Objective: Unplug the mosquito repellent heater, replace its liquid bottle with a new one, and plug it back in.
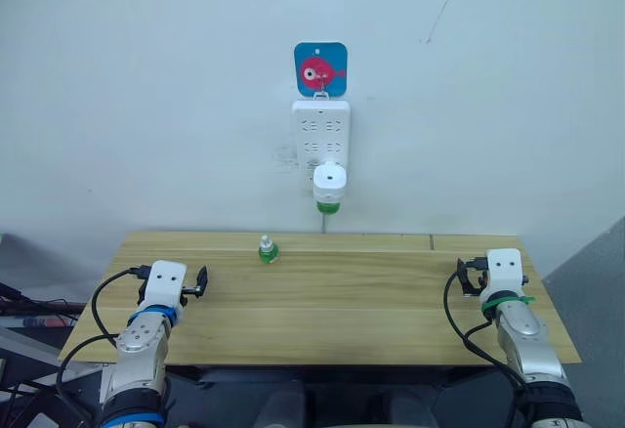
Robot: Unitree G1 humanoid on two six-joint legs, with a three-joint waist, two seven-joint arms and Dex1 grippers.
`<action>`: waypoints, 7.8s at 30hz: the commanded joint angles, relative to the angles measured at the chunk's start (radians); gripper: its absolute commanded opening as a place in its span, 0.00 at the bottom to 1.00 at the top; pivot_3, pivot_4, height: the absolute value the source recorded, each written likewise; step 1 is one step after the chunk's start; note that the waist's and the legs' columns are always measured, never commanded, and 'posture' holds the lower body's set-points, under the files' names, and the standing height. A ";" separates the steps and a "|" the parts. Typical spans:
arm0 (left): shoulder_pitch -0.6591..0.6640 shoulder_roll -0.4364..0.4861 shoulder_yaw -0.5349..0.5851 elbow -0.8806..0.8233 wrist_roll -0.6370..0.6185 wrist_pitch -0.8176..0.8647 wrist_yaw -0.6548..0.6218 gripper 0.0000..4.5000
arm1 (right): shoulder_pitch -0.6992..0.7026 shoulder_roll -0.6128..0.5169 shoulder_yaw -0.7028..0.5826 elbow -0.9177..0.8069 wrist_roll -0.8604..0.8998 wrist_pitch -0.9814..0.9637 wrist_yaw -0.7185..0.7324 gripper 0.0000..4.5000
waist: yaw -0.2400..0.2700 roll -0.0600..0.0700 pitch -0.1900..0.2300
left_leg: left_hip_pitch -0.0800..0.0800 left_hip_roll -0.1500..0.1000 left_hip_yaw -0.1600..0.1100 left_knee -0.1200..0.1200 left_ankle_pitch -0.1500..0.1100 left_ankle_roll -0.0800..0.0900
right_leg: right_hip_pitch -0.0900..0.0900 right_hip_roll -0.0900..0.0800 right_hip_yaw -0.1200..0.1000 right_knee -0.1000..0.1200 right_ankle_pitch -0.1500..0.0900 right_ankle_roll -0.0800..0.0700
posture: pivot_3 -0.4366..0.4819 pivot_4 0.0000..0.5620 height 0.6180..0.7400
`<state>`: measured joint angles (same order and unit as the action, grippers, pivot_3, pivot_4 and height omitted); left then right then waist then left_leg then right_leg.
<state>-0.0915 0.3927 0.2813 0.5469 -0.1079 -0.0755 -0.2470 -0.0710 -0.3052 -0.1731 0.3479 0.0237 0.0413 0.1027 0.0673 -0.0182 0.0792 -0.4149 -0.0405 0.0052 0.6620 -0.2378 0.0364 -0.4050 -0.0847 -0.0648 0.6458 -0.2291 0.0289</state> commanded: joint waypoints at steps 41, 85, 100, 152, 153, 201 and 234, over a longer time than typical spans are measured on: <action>-0.073 0.249 0.085 -0.794 -0.567 0.571 -0.305 1.00 | -0.171 -0.140 0.049 -0.767 0.417 0.517 0.367 1.00 | -0.013 0.004 0.091 | -0.001 0.001 -0.002 0.003 0.000 0.000 | 0.000 -0.001 -0.002 0.001 -0.007 -0.003 | 0.61 0.37 1.00; -0.872 0.021 -0.289 0.049 -0.213 0.172 -0.898 0.65 | -0.452 -0.149 0.132 -1.048 0.649 0.899 0.224 1.00 | -0.024 -0.012 0.181 | -0.020 -0.001 -0.007 0.004 0.000 0.000 | -0.015 -0.003 -0.008 0.001 -0.001 -0.001 | 0.50 0.50 1.00; -0.832 0.004 -0.272 -0.062 -0.232 0.267 -0.908 0.32 | -0.340 -0.150 0.128 -1.157 0.630 0.940 0.104 1.00 | -0.055 -0.012 0.185 | -0.020 -0.001 -0.006 0.003 0.000 0.000 | -0.015 -0.002 -0.007 0.001 -0.001 -0.001 | 0.46 0.51 1.00; -0.698 0.029 -0.223 -0.239 -0.222 0.406 -0.624 0.73 | -0.326 0.125 0.197 -1.152 0.271 0.895 -0.041 0.66 | -0.064 -0.009 0.193 | -0.018 0.000 -0.006 0.001 0.009 -0.003 | -0.016 -0.001 -0.006 0.002 0.003 0.002 | 0.49 0.48 1.00; -0.675 0.039 -0.216 -0.263 -0.224 0.417 -0.616 0.80 | -0.327 0.130 0.176 -1.138 0.274 0.889 -0.039 0.66 | -0.065 -0.009 0.193 | -0.018 0.000 -0.006 0.001 0.009 -0.003 | -0.016 -0.001 -0.006 0.002 0.004 0.001 | 0.49 0.48 1.00; -0.461 -0.272 -0.446 -0.545 -0.166 0.150 -0.454 0.67 | -0.301 0.178 -0.055 -0.849 1.644 0.650 -0.576 0.66 | -0.055 -0.004 0.192 | -0.018 0.000 -0.001 0.001 0.011 -0.001 | -0.017 0.001 -0.002 0.002 0.008 0.001 | 0.49 0.36 1.00; -0.502 -0.055 -0.485 -0.483 -0.172 0.048 -0.847 0.50 | -0.529 -0.427 0.080 -0.294 1.949 1.240 -0.088 0.99 | -0.045 -0.004 0.192 | -0.019 0.001 -0.001 0.002 0.010 0.001 | -0.015 0.000 -0.003 0.001 0.008 0.000 | 0.55 0.39 1.00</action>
<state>-0.5810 0.3401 -0.1946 0.0730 -0.2855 0.0105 -1.0835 -0.5832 -0.7207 -0.0937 0.0457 1.9382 1.2373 -0.0291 0.0227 -0.0227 0.2708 -0.4337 -0.0398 0.0044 0.6645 -0.2280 0.0371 -0.4201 -0.0850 -0.0677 0.6471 -0.2210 0.0293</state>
